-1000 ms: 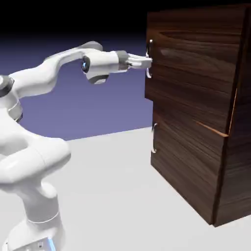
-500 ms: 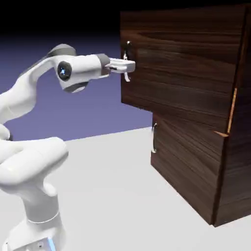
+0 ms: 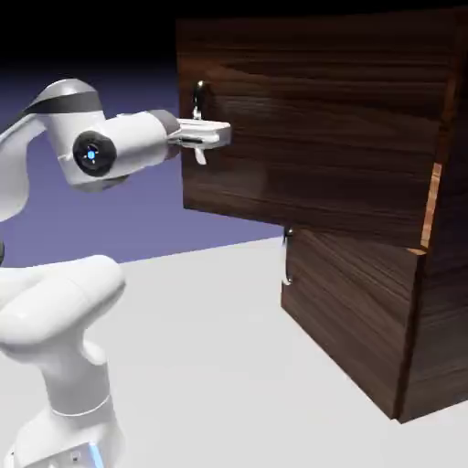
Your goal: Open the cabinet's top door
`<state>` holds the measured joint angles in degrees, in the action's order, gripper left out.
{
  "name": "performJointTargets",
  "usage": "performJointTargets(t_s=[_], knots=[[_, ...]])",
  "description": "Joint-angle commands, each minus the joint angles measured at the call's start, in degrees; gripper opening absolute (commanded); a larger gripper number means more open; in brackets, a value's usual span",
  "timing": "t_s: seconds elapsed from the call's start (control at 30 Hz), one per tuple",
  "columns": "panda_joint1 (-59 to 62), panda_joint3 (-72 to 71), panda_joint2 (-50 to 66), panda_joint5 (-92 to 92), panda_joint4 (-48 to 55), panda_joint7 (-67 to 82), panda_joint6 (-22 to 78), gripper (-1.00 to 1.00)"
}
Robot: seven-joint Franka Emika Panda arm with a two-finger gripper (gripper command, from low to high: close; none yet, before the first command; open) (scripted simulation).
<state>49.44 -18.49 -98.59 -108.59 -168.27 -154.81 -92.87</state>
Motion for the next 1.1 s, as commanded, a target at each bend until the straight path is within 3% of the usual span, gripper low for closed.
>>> performJointTargets(t_s=[0.0, 0.13, 0.5, 1.07], knots=[[2.08, 0.19, -0.63, -0.68, -0.18, -0.45, 2.23, -1.0], [8.25, 4.06, 0.17, 0.63, -0.64, 0.47, 10.99, -1.0], [7.63, 24.65, 21.4, 22.92, 4.88, 15.73, 27.25, -1.0], [-6.21, 46.02, 56.7, 47.8, 28.03, 35.35, 46.59, -1.0]])
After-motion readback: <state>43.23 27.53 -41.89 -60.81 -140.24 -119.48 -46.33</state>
